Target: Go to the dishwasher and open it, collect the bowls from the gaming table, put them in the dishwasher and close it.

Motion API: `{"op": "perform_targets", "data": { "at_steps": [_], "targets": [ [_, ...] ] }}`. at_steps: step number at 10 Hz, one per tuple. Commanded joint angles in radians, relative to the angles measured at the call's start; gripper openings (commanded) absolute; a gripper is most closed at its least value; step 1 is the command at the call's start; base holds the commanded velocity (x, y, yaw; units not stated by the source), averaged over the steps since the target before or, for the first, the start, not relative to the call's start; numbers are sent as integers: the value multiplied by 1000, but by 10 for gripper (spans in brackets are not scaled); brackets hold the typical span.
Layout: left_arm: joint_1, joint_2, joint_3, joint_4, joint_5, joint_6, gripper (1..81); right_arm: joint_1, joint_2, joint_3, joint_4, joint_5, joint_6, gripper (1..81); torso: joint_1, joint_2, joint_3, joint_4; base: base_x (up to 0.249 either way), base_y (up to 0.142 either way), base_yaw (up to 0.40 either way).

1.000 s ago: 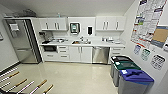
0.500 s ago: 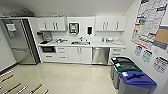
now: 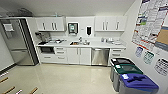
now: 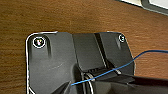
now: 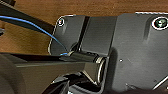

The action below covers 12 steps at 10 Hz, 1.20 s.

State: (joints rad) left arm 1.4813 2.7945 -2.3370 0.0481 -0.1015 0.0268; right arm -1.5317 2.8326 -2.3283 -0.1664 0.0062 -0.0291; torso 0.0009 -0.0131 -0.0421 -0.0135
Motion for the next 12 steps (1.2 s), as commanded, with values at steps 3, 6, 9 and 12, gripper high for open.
{"op": "perform_targets", "data": {
  "at_steps": [3, 6, 9, 12],
  "targets": [
    [-46, -16, 11, 10, 49, 7, 811, 46, -6, 15, 4, -52, -5, 811, 0, 0, 0, 0, 117, 0, 0],
    [-46, -15, 11, 10, 49, 7, 811, 44, -6, 15, 4, -52, -5, 811, 0, 0, 0, 0, 116, 0, 0],
    [-46, -16, 11, 10, 49, 7, 811, 43, -6, 15, 4, -52, -5, 811, 0, 0, 0, 0, 117, 0, 0],
    [-46, -19, 11, 10, 48, 7, 811, 43, -6, 15, 4, -52, -5, 811, 0, 0, 0, 0, 117, 0, 0]
  ]
}}
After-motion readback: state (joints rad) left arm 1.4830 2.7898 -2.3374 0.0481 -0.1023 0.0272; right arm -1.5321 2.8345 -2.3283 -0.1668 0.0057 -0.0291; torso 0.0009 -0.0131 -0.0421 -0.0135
